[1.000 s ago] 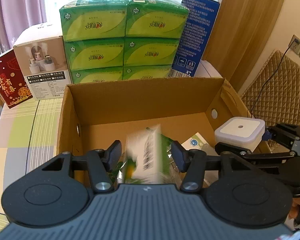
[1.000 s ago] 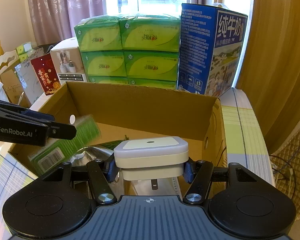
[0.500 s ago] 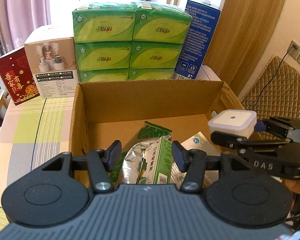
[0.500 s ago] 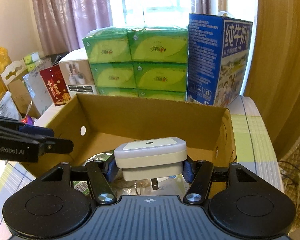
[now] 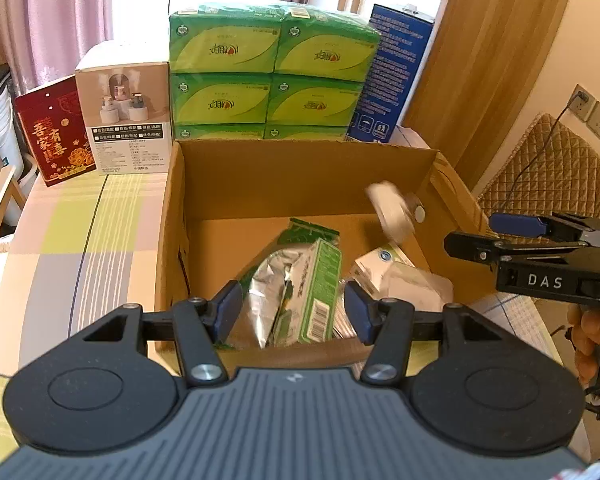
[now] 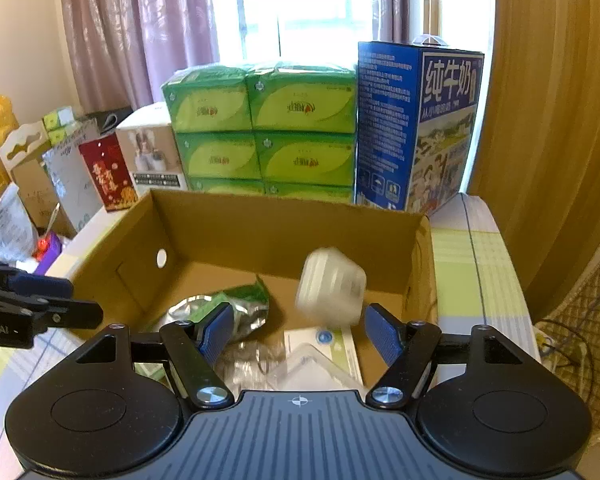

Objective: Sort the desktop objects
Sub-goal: 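Lower the spray box and night light into the cardboard box and release both, then move both tools back to the remaining items on the table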

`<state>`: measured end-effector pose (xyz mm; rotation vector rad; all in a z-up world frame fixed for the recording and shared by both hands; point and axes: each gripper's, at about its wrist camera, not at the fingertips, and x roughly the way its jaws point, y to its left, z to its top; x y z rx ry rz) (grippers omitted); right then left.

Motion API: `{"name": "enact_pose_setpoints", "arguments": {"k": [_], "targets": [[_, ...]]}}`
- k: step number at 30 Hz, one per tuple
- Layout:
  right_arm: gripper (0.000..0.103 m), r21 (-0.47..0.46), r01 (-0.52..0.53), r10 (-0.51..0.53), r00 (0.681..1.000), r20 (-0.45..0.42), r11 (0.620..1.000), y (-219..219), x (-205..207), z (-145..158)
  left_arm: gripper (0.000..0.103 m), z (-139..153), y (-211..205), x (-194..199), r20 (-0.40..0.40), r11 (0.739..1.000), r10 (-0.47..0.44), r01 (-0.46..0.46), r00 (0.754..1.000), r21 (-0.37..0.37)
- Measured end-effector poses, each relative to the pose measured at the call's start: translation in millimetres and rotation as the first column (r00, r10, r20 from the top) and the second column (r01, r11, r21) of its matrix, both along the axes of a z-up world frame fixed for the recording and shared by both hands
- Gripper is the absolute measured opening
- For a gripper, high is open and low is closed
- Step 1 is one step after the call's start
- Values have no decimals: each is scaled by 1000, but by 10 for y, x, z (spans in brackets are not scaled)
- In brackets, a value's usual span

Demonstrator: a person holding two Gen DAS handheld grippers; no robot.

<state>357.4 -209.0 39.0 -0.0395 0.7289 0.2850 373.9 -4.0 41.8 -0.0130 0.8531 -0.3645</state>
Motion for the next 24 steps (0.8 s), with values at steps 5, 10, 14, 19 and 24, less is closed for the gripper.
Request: {"name": "enact_pose_setpoints", "arguments": {"k": [5,10,14,19,24], "targets": [[71,-12,-13,13,1000,-4,1000,16,-263,72,55,72,45,-242,3,1000,9,-9,1000,-17],[73,-12,-30,30,1000,4,999,51,-535,167,57,148,88,-515,10,1000,10,-10,1000,-14],[76,-9,-35,35,999,18,999,63,-753,270,61,217,129,-762,20,1000,12,-12,1000,-14],[82,-36,-55,56,998,42,998,106,-1039,375,68,307,168,-1039,28,1000,12,-12,1000,-19],[89,-53,-74,77,996,54,996,125,-1321,441,77,384,185,-1313,36,1000,17,-16,999,-24]]}}
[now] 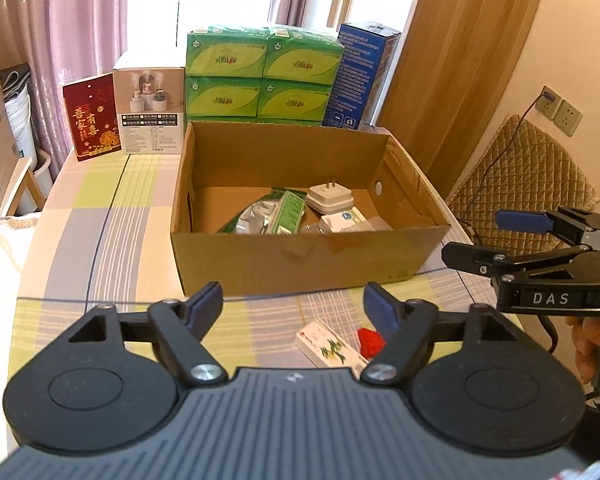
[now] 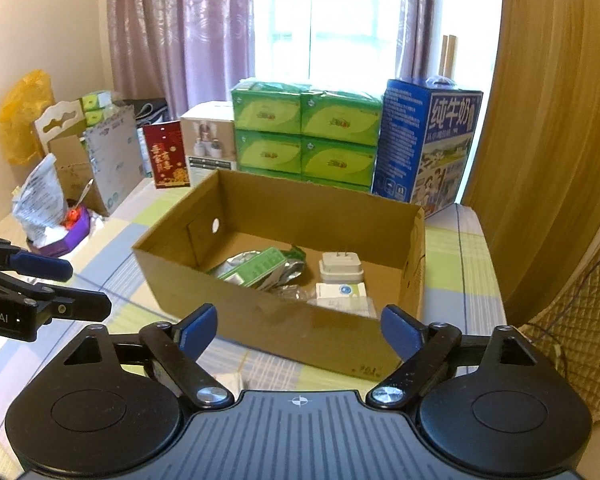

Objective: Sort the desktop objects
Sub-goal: 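Move both tools back to the remaining items on the table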

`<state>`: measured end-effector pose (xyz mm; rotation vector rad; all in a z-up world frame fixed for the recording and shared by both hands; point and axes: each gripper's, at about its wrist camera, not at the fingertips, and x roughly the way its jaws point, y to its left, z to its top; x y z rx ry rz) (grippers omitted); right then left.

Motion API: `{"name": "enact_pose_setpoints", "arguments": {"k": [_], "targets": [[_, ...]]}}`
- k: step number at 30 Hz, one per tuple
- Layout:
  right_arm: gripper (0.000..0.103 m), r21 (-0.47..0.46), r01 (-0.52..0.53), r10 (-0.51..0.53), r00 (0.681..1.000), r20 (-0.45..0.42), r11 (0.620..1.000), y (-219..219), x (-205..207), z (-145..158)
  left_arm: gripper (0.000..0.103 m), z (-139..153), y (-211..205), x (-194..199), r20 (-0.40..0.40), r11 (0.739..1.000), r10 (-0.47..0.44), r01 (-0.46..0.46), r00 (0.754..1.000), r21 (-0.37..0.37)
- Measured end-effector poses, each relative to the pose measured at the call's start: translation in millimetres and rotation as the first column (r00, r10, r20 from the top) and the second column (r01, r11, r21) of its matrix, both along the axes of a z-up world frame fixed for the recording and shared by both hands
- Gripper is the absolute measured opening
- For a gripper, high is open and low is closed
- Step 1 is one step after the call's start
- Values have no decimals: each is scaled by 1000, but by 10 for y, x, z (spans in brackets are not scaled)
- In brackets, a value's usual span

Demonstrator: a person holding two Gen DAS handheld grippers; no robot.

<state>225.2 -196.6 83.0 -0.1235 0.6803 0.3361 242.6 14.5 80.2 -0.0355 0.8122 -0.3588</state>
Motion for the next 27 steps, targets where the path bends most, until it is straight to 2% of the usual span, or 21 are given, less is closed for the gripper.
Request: {"name": "enact_pose_setpoints", "arguments": {"k": [8,10,13,27], "targets": [[101,-22,-1,1,1000,18,1000,-102,-397,72,89,83,22,-377,15,1000,-10,10,1000,2],[101,-16,2,-2,1000,16,1000,-153,-491,70,96,94,38,-472,20,1000,-11,11,1000,-1],[101,4,9,-9,1000,2,1000,-250,-633,23,98,86,49,-597,22,1000,-13,13,1000,-2],[101,27,67,-63,990,-130,997,-635,-1262,-599,101,-374,32,-1043,-34,999,-4,5,999,37]]}}
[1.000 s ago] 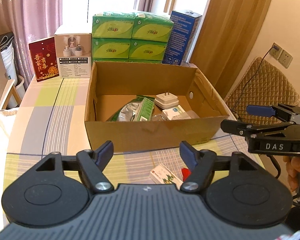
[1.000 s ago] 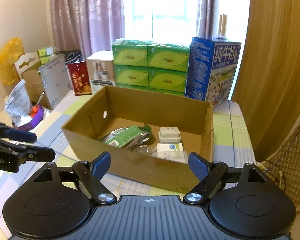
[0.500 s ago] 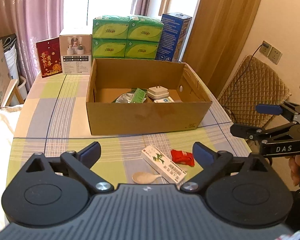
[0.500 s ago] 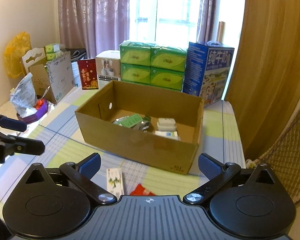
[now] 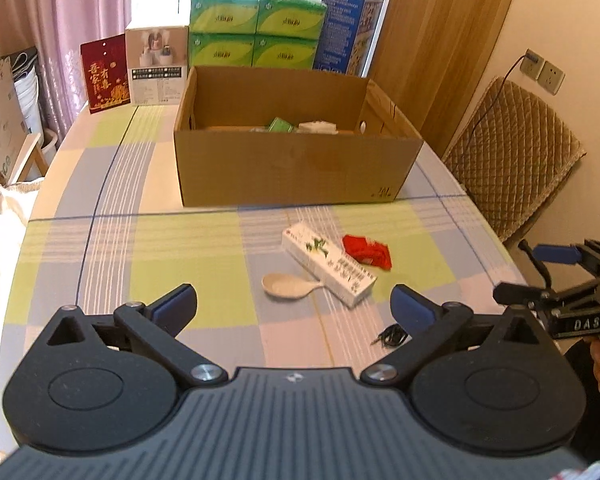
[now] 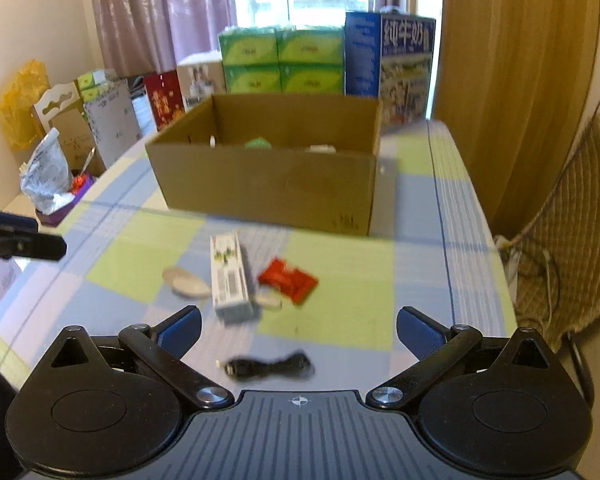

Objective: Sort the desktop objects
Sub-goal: 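Move both tools back to the remaining items on the table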

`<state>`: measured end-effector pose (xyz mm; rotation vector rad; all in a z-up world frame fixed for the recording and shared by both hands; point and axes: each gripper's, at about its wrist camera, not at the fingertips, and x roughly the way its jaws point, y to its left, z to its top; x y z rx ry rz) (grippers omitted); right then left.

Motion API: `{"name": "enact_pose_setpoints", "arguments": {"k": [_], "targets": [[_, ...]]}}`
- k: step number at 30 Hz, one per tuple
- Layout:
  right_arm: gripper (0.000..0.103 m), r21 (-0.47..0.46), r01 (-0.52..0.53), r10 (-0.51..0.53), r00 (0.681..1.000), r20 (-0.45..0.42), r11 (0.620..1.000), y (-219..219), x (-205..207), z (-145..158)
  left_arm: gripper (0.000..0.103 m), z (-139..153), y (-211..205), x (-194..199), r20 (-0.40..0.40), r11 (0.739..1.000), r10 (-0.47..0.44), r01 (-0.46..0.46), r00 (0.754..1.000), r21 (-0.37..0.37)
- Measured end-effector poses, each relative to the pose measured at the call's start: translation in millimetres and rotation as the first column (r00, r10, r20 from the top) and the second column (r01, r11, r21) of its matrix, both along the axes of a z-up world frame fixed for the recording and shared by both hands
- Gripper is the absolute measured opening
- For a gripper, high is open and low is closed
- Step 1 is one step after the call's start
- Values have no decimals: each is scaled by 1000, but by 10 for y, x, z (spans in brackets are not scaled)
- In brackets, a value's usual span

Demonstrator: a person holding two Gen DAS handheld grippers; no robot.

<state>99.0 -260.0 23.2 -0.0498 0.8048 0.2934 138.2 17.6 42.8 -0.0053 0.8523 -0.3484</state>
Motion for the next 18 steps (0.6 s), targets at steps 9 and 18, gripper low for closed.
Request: {"name": "enact_pose_setpoints", "arguments": {"k": [9,18], "targets": [[101,-101,-144,143,990,-15,984,37,-161,-230,101,-259,-130,-102,-25,999,-24,25,999,26],[96,-231,-411,414,909,-35,882,200,-63,-476,101,-516,-244,-11,-80,998,-59,61,995,24]]}}
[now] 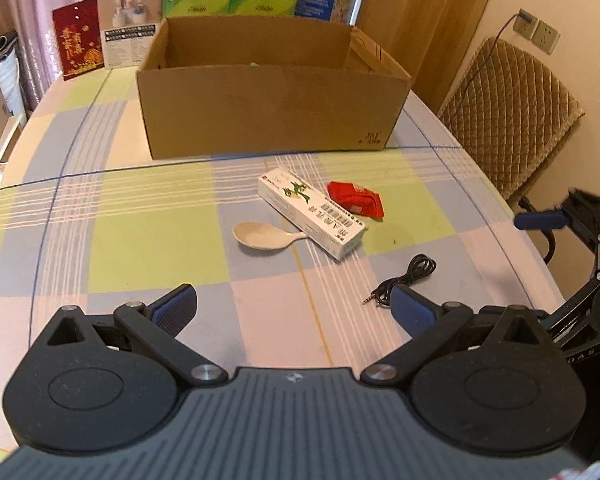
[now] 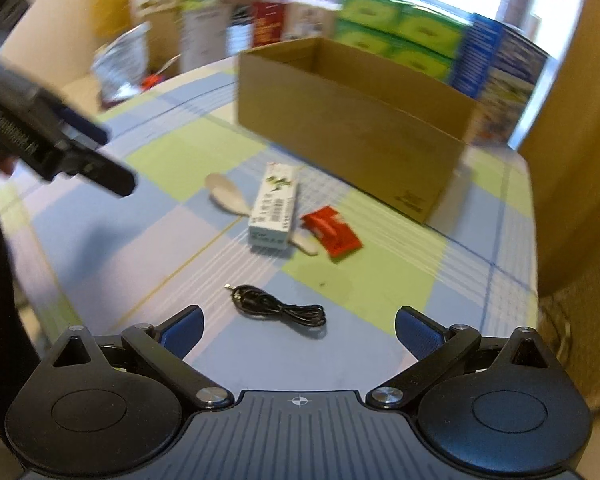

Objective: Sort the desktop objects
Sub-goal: 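Move both tools back to the remaining items on the table, then grasp the black cable with the right tool while the left tool grasps the white ointment box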

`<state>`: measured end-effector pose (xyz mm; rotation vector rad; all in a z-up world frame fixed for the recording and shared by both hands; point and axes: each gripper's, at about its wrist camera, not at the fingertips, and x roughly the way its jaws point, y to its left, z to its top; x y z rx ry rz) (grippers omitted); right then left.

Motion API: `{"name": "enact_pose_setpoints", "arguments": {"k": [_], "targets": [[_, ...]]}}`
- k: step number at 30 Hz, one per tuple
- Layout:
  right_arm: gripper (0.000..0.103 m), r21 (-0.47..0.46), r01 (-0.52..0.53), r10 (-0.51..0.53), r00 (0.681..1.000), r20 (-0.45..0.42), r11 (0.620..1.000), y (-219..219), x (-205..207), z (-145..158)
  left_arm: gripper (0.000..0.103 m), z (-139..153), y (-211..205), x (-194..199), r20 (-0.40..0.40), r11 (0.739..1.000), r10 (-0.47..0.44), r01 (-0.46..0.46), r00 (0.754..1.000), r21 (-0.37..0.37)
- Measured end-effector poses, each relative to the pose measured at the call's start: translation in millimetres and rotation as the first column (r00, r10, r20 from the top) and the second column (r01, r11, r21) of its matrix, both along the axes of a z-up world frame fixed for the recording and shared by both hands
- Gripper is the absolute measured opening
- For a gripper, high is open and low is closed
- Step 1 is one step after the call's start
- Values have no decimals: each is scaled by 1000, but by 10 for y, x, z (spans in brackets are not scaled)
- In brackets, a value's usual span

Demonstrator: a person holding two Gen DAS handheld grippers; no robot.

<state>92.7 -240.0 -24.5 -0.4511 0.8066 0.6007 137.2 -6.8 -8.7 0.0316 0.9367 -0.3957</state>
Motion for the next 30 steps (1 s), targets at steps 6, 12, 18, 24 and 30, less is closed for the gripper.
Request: {"name": "enact_pose_setpoints", "arguments": {"k": [6,12,18,24,30], "targets": [[65,-92,-167,165,986,-29,982,71,231,-239,101,-148,-28,107,-25,1000,1,-1,1000,9],[57,-165,-335,328,942,-68,928,174,398,-449,101,-289,-44,223,-38,999,-16,17,999,35],[51,-207,-459,441,888,-129,864,258,480,-631,101,-400,-196,308,-35,990,-111,114,993,78],[42,-204,-524,494,850,-184,827,302,618,-719,101,-478,-407,367,-32,946,-296,297,955,130],[34,-221,-591,550,805,-224,776,380,712,-768,101,-544,-582,374,-45,851,-488,487,872,197]]}}
